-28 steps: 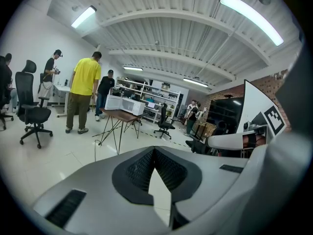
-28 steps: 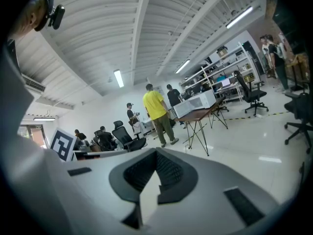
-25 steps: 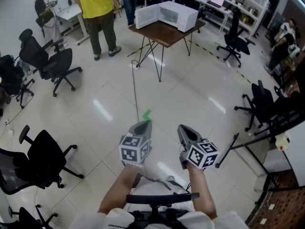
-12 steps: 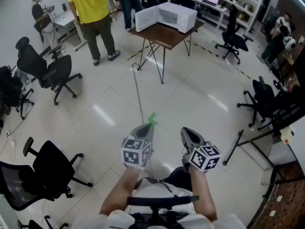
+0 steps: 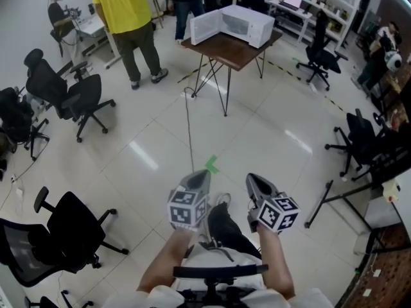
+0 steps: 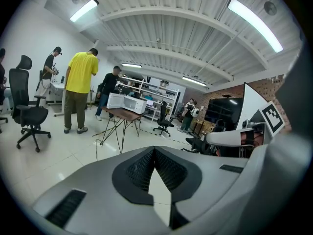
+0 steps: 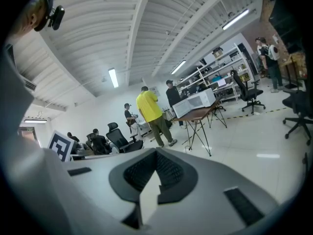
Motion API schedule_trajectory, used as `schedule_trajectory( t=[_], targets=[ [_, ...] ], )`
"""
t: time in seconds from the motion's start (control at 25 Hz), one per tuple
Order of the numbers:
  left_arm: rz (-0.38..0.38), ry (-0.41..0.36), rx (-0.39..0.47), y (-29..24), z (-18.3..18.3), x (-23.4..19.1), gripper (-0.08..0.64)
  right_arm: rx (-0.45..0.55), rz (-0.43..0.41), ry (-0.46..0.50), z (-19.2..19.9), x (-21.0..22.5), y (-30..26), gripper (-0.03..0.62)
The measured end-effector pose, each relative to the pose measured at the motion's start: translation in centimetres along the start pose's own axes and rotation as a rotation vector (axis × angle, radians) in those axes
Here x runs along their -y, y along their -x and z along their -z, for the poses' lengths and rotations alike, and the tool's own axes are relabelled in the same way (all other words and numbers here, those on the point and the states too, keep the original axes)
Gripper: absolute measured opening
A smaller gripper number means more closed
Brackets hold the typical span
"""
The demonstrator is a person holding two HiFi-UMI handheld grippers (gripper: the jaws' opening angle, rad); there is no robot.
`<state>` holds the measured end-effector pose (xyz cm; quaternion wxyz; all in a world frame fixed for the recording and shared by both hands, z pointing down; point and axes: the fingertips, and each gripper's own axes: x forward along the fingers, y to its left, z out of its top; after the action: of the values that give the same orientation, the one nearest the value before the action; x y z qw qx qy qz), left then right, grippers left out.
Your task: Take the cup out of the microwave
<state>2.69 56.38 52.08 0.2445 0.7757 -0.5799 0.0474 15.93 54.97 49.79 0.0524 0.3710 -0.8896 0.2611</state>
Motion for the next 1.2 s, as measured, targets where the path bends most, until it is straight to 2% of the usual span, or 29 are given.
schedule_trajectory(
  t=[0.32, 0.8, 1.04, 1.2],
  targets=[
    [-0.039, -0.012, -0.014, -3.1, -1.7, -3.3, 0.002, 0.001, -0.042, -0.021, -1.8, 1.5, -5.5, 0.012],
    [-0.068, -0.021, -0.006, -12.4, -8.0, -7.4, 0.002, -0.004, -0.089, -0.029, -8.0, 6.5, -15.2, 0.012],
    [-0.055, 0.009, -0.011, -16.6, -10.2, -8.3, 0.002, -0.025, -0.122, -0.040, -10.3, 8.8, -19.0, 0.012],
    [-0.041, -0.005, -0.026, -19.0, -11.0, -8.5, 0.002, -0.016, -0.126, -0.054, -11.8, 10.7, -20.6, 0.012]
  ],
)
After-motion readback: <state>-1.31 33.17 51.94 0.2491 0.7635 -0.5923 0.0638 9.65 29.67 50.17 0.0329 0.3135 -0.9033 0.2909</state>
